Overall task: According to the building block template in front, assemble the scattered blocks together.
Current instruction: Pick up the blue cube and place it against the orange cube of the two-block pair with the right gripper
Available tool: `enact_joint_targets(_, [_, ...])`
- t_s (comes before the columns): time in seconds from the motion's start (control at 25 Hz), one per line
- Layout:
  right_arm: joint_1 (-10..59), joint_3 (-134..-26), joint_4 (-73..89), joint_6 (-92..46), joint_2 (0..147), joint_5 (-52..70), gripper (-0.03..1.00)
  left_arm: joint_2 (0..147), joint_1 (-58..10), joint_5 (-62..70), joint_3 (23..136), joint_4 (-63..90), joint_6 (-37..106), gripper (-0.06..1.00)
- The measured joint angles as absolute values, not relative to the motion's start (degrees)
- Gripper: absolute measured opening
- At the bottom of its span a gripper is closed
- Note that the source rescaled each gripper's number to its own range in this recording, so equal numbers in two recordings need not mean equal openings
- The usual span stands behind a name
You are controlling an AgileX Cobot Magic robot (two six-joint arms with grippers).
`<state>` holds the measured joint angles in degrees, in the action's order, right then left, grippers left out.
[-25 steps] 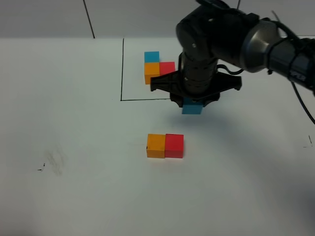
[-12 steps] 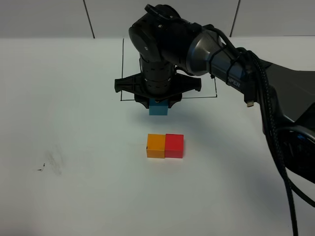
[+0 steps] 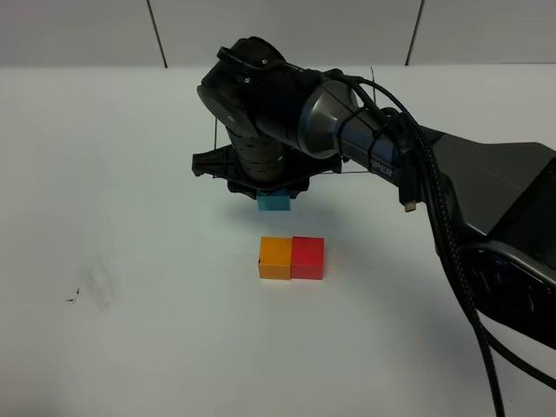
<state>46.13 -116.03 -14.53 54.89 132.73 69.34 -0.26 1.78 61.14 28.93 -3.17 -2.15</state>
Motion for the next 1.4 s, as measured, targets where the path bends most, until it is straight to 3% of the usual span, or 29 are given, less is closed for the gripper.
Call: enact_joint_targets(1.4, [47.41,-113.09,-15.64,57.28,132.77,69.62,0.01,-0.26,1.78,61.14,28.93,-5.40,-2.09,0.22])
